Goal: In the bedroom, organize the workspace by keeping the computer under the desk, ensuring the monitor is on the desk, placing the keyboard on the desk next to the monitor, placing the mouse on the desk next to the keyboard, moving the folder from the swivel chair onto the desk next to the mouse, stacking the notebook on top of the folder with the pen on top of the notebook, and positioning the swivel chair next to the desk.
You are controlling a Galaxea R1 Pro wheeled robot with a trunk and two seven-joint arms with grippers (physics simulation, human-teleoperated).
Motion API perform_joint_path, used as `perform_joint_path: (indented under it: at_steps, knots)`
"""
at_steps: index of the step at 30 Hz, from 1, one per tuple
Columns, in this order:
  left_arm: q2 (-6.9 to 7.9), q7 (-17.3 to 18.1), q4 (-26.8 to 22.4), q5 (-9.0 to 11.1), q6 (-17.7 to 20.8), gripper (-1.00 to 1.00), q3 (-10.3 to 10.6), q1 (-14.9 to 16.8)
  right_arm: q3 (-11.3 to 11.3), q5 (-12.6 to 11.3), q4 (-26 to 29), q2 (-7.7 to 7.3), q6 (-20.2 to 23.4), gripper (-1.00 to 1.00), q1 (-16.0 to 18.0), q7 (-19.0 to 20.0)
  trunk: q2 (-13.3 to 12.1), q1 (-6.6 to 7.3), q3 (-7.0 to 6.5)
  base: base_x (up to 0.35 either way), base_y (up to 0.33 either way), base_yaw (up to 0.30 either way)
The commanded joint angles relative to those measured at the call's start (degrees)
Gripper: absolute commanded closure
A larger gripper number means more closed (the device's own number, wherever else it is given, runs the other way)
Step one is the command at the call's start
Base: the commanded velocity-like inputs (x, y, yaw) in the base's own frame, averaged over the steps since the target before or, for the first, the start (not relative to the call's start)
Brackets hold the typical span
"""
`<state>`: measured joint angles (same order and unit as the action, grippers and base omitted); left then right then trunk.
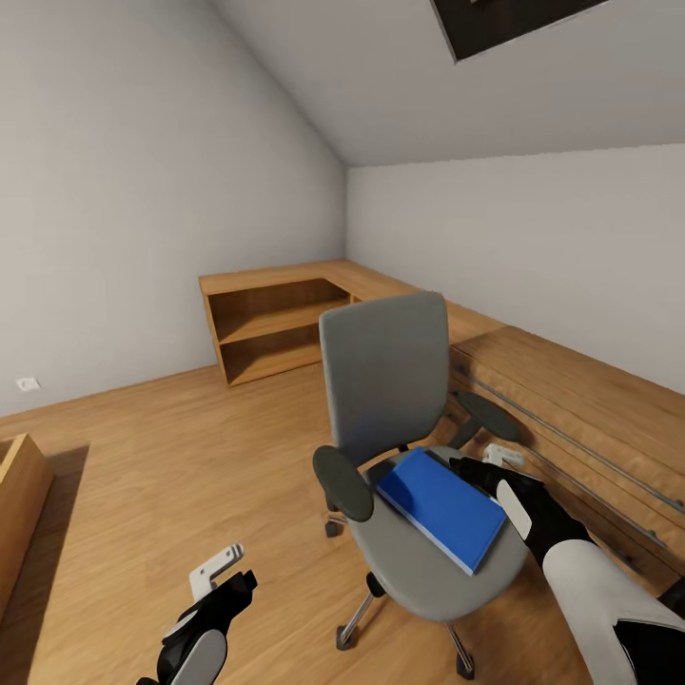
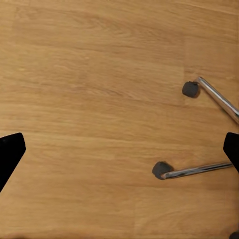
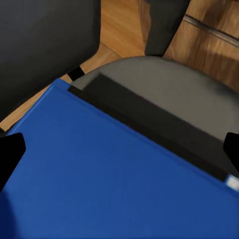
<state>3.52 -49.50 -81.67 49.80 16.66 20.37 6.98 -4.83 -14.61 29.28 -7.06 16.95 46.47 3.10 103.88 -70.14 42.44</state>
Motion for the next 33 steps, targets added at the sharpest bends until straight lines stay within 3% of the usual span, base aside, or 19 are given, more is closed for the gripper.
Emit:
perform_joint_path:
  at_steps: [1, 25, 33]
  knots:
    - [0.05, -0.4, -0.1, 0.2, 0.2, -1.00, 0.1, 0.1, -0.3, -0.2, 0.1, 0.02, 0.3, -1.00, 0.0, 0.2, 0.0, 0.00, 0.05, 0.056, -0.003, 0.000]
    - [0.07, -0.3, -0.1, 0.1, 0.2, -1.00, 0.1, 0.1, -0.2, -0.1, 0.0, 0.02, 0.3, -1.00, 0.0, 0.2, 0.0, 0.00, 0.05, 0.050, -0.011, 0.000]
    - [0.05, -0.4, -0.1, 0.3, 0.2, -1.00, 0.1, 0.1, -0.2, -0.1, 0.0, 0.02, 0.3, -1.00, 0.0, 0.2, 0.0, 0.00, 0.05, 0.184, 0.000, 0.000]
